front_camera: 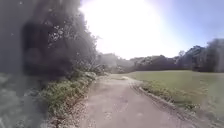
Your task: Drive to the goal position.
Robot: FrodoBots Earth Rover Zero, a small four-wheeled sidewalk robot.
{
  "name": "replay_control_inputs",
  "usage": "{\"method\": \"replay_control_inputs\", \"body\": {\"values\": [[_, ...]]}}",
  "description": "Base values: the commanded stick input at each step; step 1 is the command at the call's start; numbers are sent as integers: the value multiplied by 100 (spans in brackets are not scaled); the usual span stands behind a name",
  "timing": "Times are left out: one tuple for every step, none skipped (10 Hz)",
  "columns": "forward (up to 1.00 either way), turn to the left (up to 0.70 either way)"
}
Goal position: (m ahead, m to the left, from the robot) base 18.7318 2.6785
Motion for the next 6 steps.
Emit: {"method": "replay_control_inputs", "body": {"values": [[50,0],[50,0],[50,0],[50,0],[50,0],[50,0]]}}
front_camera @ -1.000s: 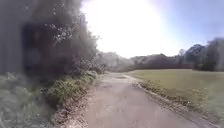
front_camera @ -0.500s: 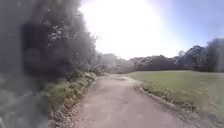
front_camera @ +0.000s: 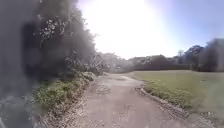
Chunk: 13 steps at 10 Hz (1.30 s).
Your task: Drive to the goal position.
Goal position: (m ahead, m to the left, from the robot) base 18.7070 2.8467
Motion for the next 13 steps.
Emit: {"method": "replay_control_inputs", "body": {"values": [[50,0],[50,0],[50,0],[50,0],[50,0],[50,0],[50,0],[50,0],[50,0],[50,0],[50,0],[50,0],[50,0]]}}
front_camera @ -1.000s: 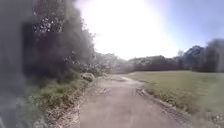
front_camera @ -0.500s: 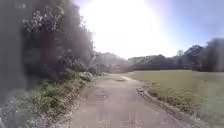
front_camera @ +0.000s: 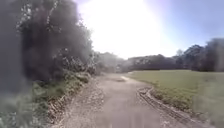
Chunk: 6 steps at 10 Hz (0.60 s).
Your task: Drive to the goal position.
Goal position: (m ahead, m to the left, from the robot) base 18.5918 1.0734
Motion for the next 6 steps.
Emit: {"method": "replay_control_inputs", "body": {"values": [[50,0],[50,0],[50,0],[50,0],[50,0],[50,0]]}}
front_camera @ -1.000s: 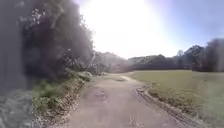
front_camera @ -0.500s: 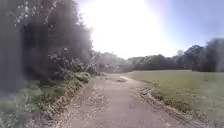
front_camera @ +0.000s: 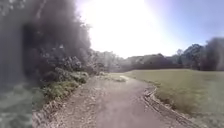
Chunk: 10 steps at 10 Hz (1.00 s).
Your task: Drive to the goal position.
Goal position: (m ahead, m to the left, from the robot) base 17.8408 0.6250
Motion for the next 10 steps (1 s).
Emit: {"method": "replay_control_inputs", "body": {"values": [[50,0],[50,0],[50,0],[50,0],[50,0],[50,0],[50,0],[50,0],[50,0],[50,0]]}}
